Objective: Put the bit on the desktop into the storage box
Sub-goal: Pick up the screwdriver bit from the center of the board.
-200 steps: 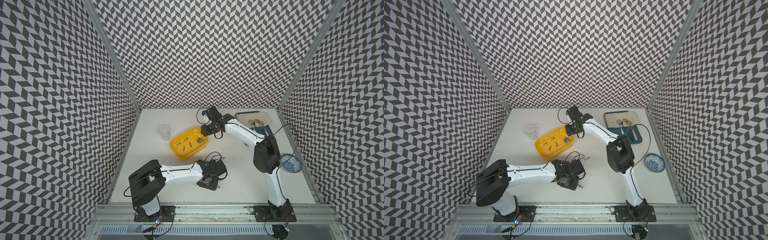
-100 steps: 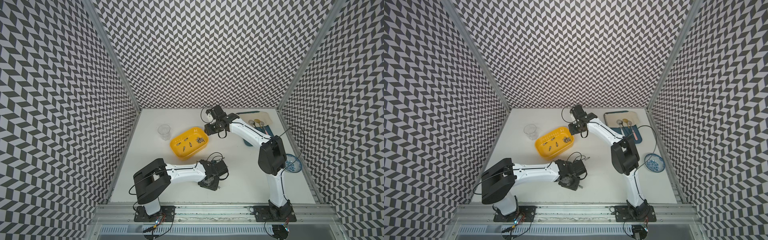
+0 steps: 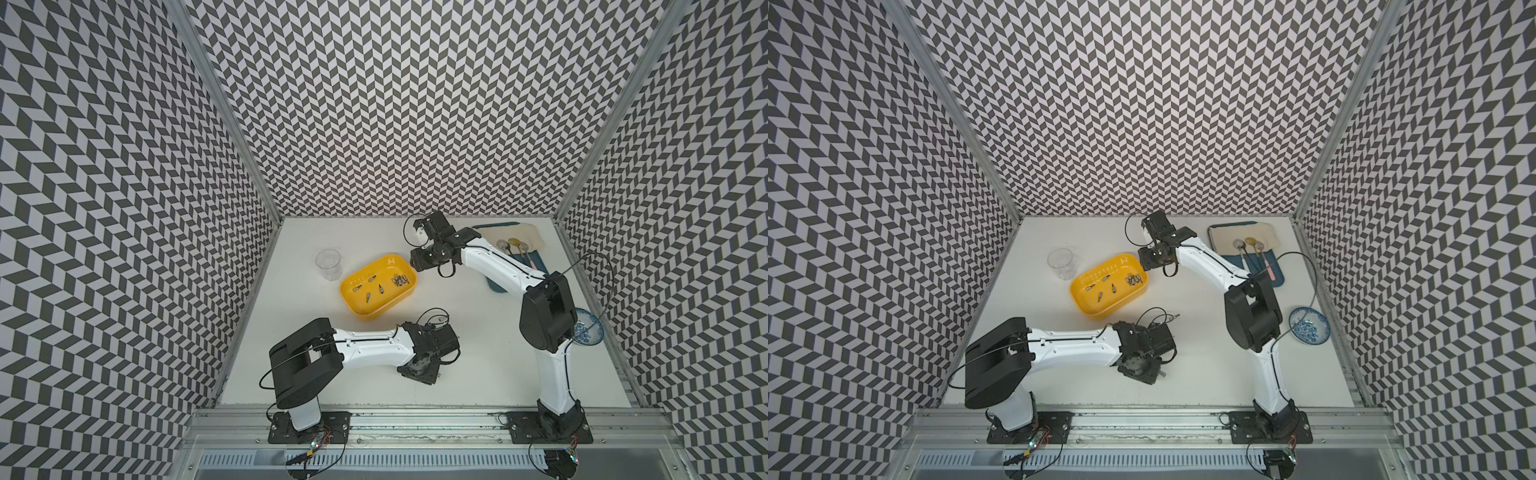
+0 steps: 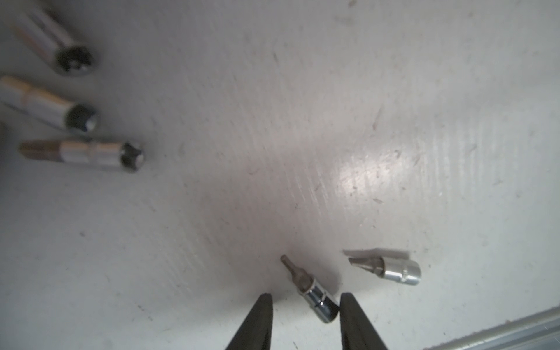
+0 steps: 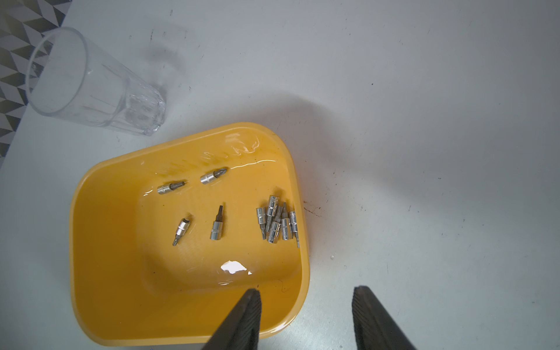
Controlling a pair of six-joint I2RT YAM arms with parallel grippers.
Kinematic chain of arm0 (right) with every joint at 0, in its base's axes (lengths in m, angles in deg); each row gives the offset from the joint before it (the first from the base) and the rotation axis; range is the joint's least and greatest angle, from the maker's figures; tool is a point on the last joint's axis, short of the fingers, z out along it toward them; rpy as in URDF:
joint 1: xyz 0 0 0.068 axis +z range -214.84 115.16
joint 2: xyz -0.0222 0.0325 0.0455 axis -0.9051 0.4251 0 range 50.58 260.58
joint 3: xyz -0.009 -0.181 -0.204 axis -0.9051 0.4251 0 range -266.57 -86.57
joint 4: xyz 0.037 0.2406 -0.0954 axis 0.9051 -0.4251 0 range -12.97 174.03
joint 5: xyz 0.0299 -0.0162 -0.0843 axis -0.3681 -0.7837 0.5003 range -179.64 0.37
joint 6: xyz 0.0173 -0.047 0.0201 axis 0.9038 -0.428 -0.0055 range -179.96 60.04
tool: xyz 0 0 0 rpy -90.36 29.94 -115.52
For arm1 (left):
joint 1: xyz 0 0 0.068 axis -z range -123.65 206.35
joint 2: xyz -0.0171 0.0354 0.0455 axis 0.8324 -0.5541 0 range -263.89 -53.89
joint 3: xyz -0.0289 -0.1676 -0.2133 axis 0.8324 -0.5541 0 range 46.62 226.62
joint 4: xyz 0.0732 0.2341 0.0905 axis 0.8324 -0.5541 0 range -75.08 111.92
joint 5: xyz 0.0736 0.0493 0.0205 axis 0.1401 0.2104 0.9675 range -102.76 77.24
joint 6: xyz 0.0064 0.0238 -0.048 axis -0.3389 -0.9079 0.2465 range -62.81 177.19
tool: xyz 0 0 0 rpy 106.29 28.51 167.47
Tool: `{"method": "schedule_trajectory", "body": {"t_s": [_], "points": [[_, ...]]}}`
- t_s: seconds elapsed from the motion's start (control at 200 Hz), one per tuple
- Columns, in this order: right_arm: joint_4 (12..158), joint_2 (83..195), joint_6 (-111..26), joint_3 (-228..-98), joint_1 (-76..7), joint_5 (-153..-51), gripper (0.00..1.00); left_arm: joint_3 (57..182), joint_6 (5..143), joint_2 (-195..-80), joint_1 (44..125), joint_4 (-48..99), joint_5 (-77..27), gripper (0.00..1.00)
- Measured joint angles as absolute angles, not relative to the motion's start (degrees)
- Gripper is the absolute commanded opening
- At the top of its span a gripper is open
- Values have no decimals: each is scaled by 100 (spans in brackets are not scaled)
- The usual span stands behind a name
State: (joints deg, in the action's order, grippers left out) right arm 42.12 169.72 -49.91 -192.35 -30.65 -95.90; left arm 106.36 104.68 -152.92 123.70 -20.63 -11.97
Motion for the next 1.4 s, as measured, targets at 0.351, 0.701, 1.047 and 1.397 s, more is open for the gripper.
{"method": "schedule_trajectory", "body": {"t_s": [0.351, 0.701, 1.047, 1.397], "points": [[4361, 16738, -4989, -18865, -3108, -9585, 53, 10632, 10468, -15344, 12372, -2063, -1194, 29], [4452, 16124, -4987, -18264, -3290, -9553, 53, 10617, 10441, -15366, 12372, -2052, -1201, 16], [4682, 15389, -4849, -17139, -3596, -9553, 53, 10614, 10417, -15364, 12370, -2034, -1205, 0], [4785, 14987, -4602, -16306, -3760, -9605, 53, 10732, 10127, -14922, 11907, -2364, -1194, 0]]}}
